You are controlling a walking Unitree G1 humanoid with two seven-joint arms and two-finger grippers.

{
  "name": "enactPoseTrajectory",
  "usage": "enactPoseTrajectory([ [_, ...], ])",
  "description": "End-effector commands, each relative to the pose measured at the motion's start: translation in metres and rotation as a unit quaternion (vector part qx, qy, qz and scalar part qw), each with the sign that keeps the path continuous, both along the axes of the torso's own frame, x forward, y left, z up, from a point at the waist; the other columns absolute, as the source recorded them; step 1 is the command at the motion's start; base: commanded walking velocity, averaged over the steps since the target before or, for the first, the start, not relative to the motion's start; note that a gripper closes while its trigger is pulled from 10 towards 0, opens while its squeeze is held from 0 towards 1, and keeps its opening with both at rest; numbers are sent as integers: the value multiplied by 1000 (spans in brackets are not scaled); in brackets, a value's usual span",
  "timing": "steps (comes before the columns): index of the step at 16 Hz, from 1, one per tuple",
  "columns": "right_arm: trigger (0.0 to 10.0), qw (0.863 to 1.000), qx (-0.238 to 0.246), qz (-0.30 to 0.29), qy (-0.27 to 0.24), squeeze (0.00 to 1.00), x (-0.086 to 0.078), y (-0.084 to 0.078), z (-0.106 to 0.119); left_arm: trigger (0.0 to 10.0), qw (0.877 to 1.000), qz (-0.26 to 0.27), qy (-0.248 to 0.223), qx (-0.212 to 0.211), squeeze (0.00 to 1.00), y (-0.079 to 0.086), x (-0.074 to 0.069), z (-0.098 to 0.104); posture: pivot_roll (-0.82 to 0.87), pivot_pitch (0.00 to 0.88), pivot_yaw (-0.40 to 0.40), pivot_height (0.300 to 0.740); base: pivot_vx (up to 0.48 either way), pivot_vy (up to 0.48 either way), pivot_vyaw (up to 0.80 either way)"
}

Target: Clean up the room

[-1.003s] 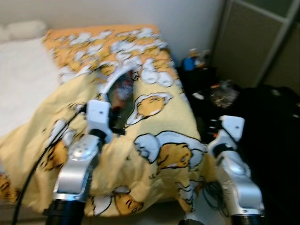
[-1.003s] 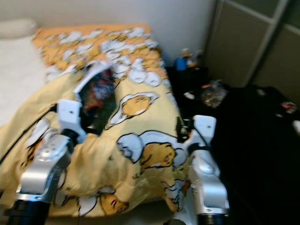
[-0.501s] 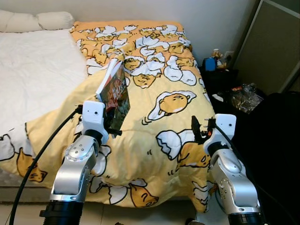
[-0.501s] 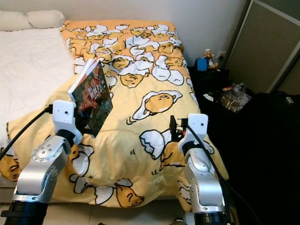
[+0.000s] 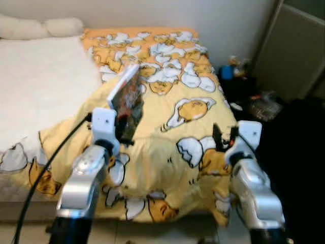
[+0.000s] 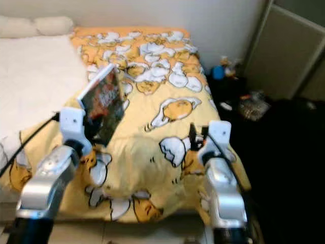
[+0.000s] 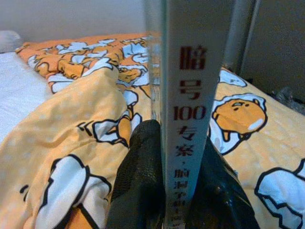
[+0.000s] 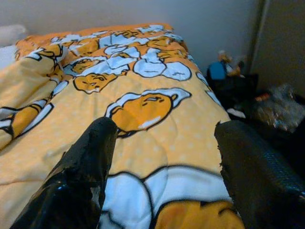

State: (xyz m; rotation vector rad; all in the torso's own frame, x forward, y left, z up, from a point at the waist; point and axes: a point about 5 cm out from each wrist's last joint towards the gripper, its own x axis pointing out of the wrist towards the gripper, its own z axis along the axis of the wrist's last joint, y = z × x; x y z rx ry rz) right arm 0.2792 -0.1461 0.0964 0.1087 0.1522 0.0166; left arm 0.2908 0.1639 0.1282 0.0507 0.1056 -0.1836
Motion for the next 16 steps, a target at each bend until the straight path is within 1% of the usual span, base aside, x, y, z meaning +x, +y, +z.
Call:
enactPoseTrajectory([
  [1, 10000, 1000, 1, -5, -1, 0, 1, -3, 1, 10000, 1000, -8, -27, -3, 0, -5, 4, 12, -42, 0, 37, 740, 0, 356, -800],
  [7, 10000, 1000, 5, -5, 1, 0, 2, 0, 0, 10000, 1000, -14, -28, -2, 0, -7, 5, 12, -34, 0, 32, 740, 0, 361, -800],
  [10, 10000, 1000, -6, 3, 4, 0, 0, 3, -3, 10000, 1000, -14, -28, 0, 0, -5, 3, 13, -24, 0, 35, 740, 0, 366, 0],
  [16, 10000, 1000, -1, 8, 3, 0, -2, 7, -4, 10000, 1000, -18, -25, 4, 0, -5, 0, 12, -4, 0, 30, 740, 0, 369, 0],
])
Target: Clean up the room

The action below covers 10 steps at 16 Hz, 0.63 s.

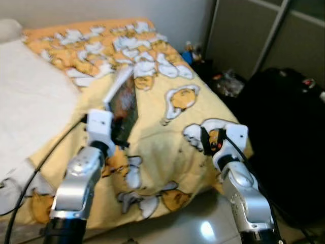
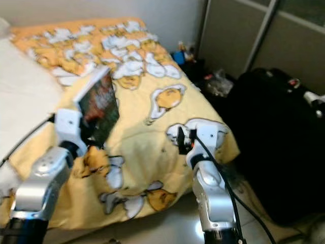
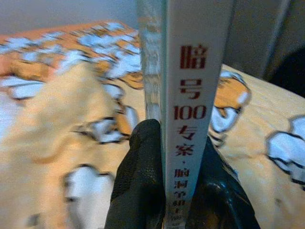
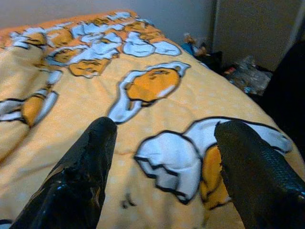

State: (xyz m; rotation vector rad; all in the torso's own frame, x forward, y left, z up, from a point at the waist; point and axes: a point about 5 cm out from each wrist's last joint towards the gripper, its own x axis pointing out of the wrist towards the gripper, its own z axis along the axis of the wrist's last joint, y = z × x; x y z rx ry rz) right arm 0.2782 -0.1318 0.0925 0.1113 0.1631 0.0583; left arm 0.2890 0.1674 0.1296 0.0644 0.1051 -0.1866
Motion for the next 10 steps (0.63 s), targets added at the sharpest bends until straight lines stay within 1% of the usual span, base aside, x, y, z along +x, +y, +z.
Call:
enactPoseTrajectory([
  [1, 10000, 1000, -4, -12, -2, 0, -1, -7, 0, 10000, 1000, -16, -24, -2, 0, -8, 1, 11, -3, 0, 29, 740, 0, 368, 0],
  [10, 10000, 1000, -10, -13, -3, 0, -1, -9, 0, 10000, 1000, -16, -27, -2, 0, -10, 2, 13, -1, 0, 26, 740, 0, 372, 0],
])
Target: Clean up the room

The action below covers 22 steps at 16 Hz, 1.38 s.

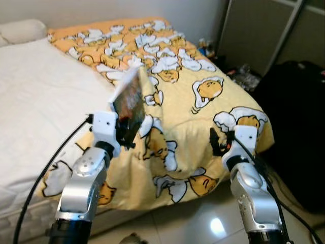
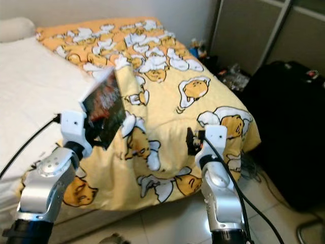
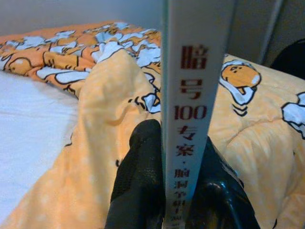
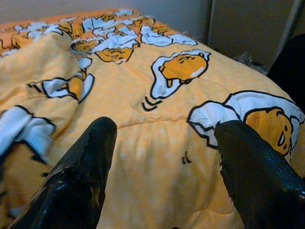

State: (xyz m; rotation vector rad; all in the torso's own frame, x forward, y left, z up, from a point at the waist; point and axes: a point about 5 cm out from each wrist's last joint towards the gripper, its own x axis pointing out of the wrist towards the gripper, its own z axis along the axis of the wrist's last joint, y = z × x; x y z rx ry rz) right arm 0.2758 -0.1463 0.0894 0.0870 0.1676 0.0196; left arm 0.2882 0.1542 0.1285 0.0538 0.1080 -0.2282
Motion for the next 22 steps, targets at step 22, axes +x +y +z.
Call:
enactPoseTrajectory([
  [22, 10000, 1000, 0, 12, -10, 0, 4, 8, 3, 10000, 1000, 4, -15, -21, 0, 6, 3, 14, -1, 0, 24, 740, 0, 341, 0],
])
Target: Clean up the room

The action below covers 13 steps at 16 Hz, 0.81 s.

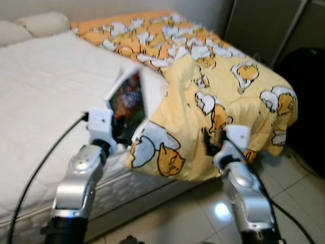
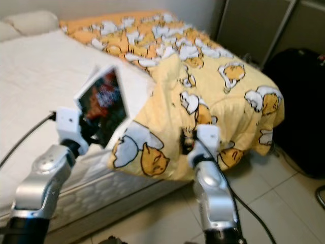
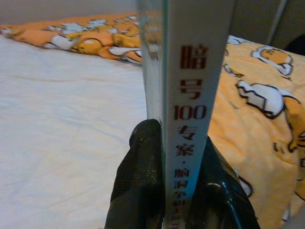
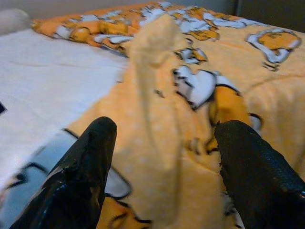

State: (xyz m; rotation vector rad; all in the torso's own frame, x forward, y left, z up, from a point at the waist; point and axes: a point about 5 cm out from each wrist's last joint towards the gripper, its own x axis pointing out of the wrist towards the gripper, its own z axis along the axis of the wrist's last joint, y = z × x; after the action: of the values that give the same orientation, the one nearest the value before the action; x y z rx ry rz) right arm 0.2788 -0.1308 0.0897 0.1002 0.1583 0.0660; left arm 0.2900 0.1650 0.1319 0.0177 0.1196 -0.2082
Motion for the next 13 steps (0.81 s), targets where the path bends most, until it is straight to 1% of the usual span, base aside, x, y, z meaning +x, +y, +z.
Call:
enactPoseTrajectory([
  [1, 10000, 1000, -9, -10, -5, 0, 1, -8, 3, 10000, 1000, -7, -22, -4, 0, -5, 1, 10, 0, 0, 22, 740, 0, 326, 0],
  [5, 10000, 1000, -10, -4, -5, 0, 2, -6, 3, 10000, 1000, -3, -19, -4, 0, -3, -1, 7, 2, 0, 17, 740, 0, 322, 0],
  [10, 10000, 1000, -21, 13, -8, 0, 4, -1, 4, 10000, 1000, 0, -18, -3, 0, 0, -1, 7, 5, 0, 17, 740, 0, 322, 0],
  [13, 10000, 1000, -20, 13, -9, 0, 6, -1, 5, 10000, 1000, 2, -20, -3, 0, -1, 0, 9, 8, 0, 14, 740, 0, 322, 0],
])
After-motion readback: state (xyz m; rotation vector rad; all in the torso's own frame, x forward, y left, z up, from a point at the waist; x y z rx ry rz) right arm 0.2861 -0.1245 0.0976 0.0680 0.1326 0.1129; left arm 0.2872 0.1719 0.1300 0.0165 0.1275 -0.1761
